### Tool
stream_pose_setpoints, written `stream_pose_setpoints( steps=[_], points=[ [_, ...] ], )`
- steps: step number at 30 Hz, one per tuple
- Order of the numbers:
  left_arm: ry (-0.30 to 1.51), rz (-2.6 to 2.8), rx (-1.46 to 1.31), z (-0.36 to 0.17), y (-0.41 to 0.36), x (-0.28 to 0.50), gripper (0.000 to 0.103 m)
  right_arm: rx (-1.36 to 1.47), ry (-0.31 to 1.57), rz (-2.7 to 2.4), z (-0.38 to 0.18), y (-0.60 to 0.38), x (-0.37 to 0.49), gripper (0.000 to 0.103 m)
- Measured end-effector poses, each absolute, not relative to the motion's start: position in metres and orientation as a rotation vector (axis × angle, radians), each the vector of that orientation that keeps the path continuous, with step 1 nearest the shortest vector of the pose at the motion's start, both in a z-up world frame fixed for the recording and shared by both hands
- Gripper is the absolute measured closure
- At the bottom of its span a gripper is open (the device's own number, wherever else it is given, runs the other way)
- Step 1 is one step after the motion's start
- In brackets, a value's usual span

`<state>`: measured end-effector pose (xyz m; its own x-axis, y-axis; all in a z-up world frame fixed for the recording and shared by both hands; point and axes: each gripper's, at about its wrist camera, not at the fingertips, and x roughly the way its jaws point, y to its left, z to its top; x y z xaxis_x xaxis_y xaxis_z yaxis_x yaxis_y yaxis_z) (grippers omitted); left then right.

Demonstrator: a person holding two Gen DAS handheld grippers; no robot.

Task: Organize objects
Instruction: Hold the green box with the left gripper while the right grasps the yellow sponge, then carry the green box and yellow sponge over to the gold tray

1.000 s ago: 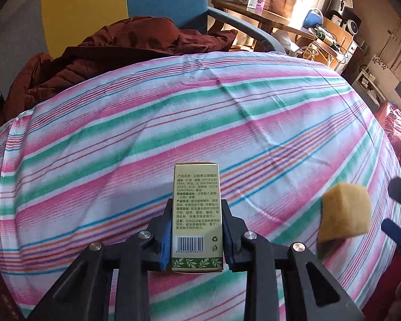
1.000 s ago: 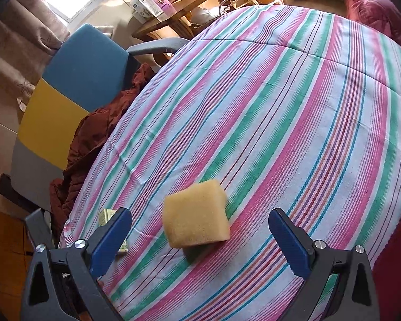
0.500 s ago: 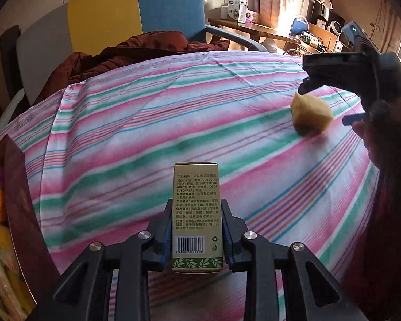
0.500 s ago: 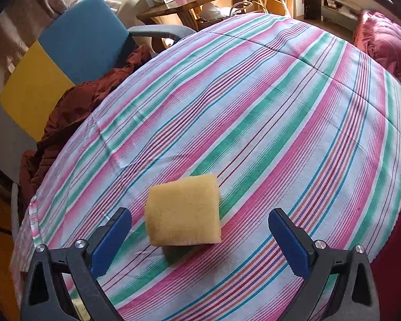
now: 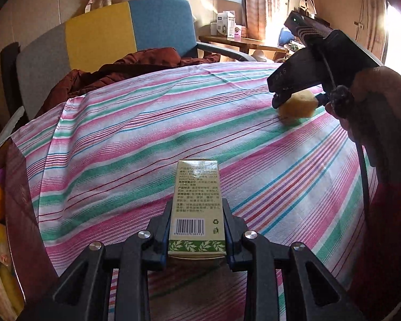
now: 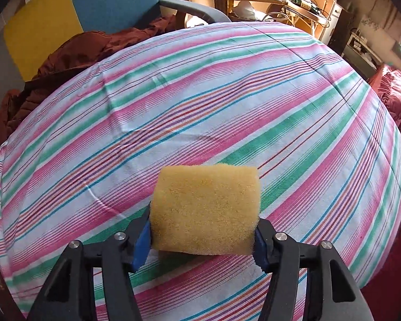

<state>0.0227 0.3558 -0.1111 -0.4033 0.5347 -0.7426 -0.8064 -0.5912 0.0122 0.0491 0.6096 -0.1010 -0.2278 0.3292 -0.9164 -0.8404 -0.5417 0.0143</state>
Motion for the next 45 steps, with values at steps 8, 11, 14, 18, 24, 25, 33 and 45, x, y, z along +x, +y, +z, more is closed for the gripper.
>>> stream_pose_setpoints(
  steps=[8,11,14,18,24,25,33,45],
  points=[
    [0.459,2.07,-0.884,-0.113,0.353,0.024,0.073,-1.26,0.501,2.094,-0.086,0.572,0.023,0.042],
    [0.459,2.074,-0.881,-0.113,0.352,0.025,0.073,-1.285,0.43,2.156,-0.085,0.56,0.002,0.042],
    [0.464,2.08,-0.877,-0.113,0.352,0.026,0.073,-1.278,0.421,2.192,-0.081,0.551,0.002,0.042],
    [0.468,2.087,-0.873,-0.114,0.351,0.027,0.073,-1.258,0.441,2.228,-0.074,0.547,0.006,0.042],
    [0.484,2.095,-0.864,-0.114,0.352,0.029,0.073,-1.241,0.446,2.323,-0.065,0.534,0.004,0.042],
    [0.485,2.096,-0.864,-0.114,0.352,0.029,0.073,-1.24,0.439,2.336,-0.064,0.532,0.003,0.042],
    [0.506,2.093,-0.893,-0.11,0.354,0.031,0.073,-1.238,0.438,2.366,-0.061,0.528,0.003,0.042],
    [0.427,2.116,-0.816,-0.038,0.311,0.053,0.073,-1.291,0.287,2.354,-0.067,0.517,-0.003,0.042]
  ],
)
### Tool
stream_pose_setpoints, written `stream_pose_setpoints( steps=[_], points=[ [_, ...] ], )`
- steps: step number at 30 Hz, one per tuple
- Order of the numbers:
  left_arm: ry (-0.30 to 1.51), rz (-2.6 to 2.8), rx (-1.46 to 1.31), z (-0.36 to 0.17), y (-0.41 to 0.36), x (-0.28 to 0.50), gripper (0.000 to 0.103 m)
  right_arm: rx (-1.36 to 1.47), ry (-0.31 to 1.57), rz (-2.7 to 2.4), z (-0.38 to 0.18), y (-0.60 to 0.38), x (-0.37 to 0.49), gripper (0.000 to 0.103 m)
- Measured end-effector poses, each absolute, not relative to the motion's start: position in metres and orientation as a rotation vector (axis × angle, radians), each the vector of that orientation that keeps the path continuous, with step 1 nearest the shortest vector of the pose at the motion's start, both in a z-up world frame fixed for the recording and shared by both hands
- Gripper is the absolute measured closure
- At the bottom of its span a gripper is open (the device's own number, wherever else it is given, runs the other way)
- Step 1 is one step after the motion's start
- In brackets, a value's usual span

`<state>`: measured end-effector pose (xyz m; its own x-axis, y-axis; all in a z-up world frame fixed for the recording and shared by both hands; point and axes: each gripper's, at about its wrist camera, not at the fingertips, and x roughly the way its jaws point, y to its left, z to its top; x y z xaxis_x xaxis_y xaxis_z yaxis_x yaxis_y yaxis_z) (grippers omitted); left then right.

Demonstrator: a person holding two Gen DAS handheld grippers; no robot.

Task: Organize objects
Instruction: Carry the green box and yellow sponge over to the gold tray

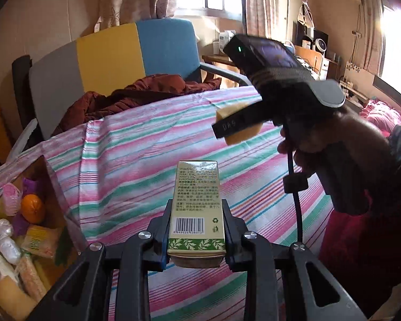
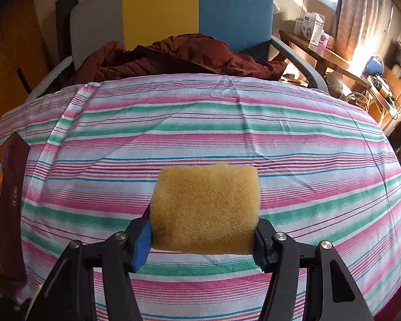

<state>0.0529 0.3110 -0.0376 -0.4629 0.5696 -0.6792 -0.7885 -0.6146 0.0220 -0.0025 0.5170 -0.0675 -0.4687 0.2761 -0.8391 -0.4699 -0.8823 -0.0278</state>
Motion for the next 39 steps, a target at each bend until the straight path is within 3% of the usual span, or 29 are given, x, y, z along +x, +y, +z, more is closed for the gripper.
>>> stream_pose_setpoints(
  steps=[12,19,27,34,35,36,38,39],
  points=[
    [0.128,2.364,-0.95,-0.001,0.159,-0.004,0.073,-1.38,0.206,2.513,-0.065,0.469,-0.011,0.042],
    [-0.074,2.446,-1.044,-0.006,0.096,-0.041,0.073,-1.365,0.091,2.745,-0.03,0.38,-0.014,0.042],
    [-0.205,2.428,-1.094,-0.011,0.075,-0.067,0.073,-1.358,-0.083,3.004,-0.018,0.258,-0.017,0.041],
    [-0.215,2.44,-1.069,-0.003,0.084,-0.102,0.073,-1.428,-0.056,3.032,-0.035,0.221,-0.034,0.041],
    [-0.209,2.435,-1.09,-0.005,0.087,-0.108,0.068,-1.432,-0.044,3.033,-0.037,0.219,-0.037,0.04],
    [-0.216,2.424,-1.134,-0.009,0.089,-0.115,0.062,-1.427,-0.024,3.031,-0.038,0.218,-0.04,0.038],
    [-0.241,2.391,-1.184,-0.018,0.091,-0.124,0.06,-1.436,0.032,3.04,-0.041,0.216,-0.046,0.032],
    [-0.242,2.407,-1.203,-0.022,0.09,-0.125,0.059,-1.442,0.059,3.038,-0.044,0.216,-0.049,0.02]
  ],
)
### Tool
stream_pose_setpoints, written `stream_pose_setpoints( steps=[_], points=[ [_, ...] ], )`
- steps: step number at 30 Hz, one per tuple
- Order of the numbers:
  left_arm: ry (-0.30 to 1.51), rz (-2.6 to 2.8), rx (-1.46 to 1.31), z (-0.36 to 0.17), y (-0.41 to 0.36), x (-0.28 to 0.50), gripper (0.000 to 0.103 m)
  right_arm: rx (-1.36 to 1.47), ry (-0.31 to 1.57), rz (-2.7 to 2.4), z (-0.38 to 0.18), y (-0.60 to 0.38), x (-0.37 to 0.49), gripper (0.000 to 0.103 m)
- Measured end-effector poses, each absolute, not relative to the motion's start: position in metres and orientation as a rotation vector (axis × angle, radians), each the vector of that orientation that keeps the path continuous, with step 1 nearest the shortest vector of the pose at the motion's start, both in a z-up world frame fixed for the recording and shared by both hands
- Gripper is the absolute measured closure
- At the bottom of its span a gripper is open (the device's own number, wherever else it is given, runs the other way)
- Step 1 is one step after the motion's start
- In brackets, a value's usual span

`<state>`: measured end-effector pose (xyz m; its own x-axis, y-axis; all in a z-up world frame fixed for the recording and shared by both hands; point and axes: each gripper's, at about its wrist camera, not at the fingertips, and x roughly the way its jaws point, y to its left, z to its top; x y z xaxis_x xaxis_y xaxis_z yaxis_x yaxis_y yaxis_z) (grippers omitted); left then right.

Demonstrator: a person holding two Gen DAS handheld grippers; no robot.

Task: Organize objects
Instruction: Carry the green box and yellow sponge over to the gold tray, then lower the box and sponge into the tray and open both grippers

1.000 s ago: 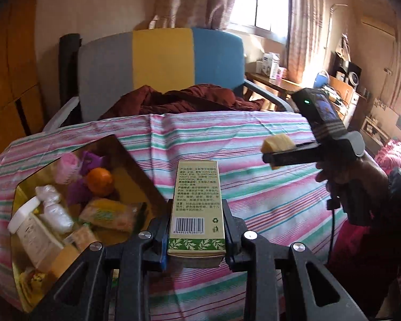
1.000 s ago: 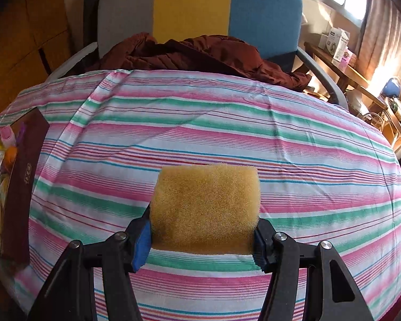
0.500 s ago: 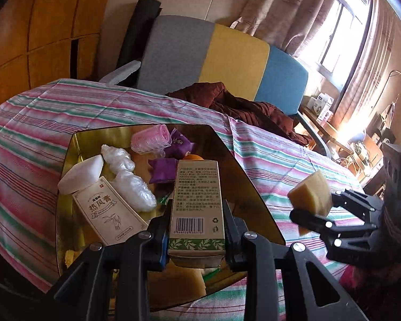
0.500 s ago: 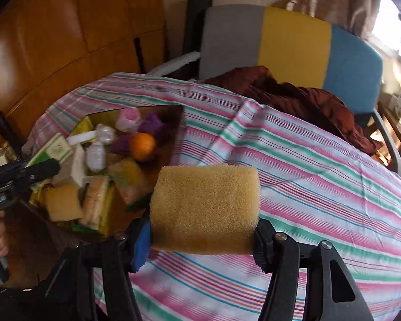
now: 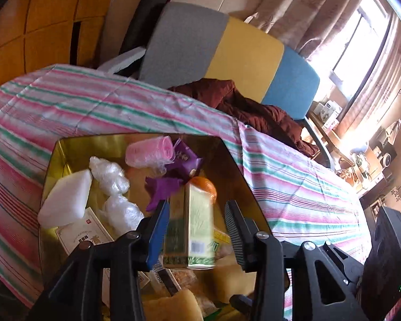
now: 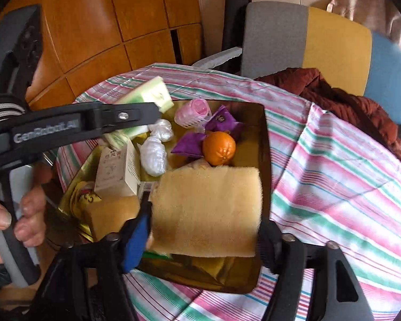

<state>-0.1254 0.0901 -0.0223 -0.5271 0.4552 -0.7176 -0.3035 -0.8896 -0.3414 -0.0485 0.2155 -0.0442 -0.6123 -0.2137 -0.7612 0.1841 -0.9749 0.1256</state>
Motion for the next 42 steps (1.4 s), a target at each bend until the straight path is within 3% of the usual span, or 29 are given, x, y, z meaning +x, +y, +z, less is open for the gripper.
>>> stream_pose_setpoints(
  steps=[1,17,24,37,42],
  points=[
    [-0.235,2.419,-1.216,-0.025,0.089,-0.125,0.059,1.261,-0.063,-2.636,-0.047,0.215,-0.051,0.013],
    [-0.051,2.63,-1.099,-0.014,0.07,-0.07,0.058,1.294,-0.116,-2.617,-0.061,0.209,-0.04,0.013],
    [0.024,2.722,-1.052,-0.003,0.066,-0.053,0.047,1.256,-0.1,-2.685,-0.05,0.205,-0.032,0.011],
    [0.143,2.854,-1.016,0.001,0.068,-0.019,0.043,1.148,0.045,-2.938,-0.027,0.196,-0.008,0.002],
    [0.079,2.853,-0.99,0.005,0.065,-0.01,0.034,1.102,0.03,-3.038,-0.018,0.202,0.0,0.0]
  ],
)
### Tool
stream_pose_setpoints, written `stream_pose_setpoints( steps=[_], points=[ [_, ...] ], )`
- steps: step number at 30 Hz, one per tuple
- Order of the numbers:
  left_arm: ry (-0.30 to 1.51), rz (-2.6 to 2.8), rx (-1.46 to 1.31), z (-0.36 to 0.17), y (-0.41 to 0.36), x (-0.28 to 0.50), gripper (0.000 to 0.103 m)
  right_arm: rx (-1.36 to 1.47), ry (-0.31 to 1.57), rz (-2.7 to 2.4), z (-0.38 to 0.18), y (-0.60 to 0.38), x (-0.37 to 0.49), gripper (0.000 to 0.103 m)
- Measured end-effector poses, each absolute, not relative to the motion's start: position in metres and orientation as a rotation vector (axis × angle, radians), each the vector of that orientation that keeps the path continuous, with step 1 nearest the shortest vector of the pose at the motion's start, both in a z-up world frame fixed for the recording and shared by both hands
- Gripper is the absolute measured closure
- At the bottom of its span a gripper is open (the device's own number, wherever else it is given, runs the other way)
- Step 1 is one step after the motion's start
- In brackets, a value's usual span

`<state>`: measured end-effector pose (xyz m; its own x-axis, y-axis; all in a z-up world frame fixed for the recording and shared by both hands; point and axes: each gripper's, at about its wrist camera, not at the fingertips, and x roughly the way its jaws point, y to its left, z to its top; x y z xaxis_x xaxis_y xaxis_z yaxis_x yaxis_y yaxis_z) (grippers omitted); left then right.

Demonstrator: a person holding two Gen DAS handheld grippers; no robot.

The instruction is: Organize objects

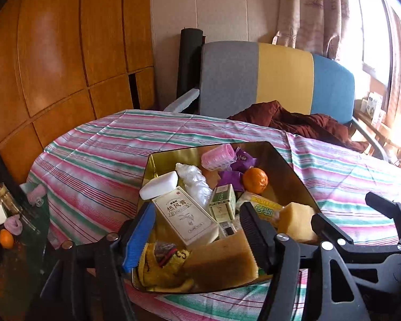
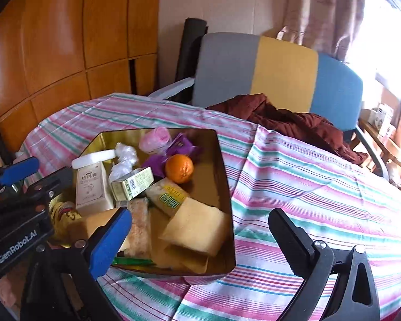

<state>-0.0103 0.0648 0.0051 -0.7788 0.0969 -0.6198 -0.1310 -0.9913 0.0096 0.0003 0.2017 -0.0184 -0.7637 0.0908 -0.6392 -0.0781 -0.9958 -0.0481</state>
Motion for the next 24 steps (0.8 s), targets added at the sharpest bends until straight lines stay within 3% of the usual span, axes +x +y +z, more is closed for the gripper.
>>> stream_pose_setpoints(
  steps=[10,24],
  points=[
    [0.001,2.836,-1.063,-0.001,0.057,-0.011,0.034,-1.044,0.074,2.773,-0.019,0.224,0.006,0.0],
    [0.007,2.856,-1.043,0.001,0.053,-0.01,0.034,-1.061,0.062,2.772,-0.025,0.22,0.006,0.0]
  ],
)
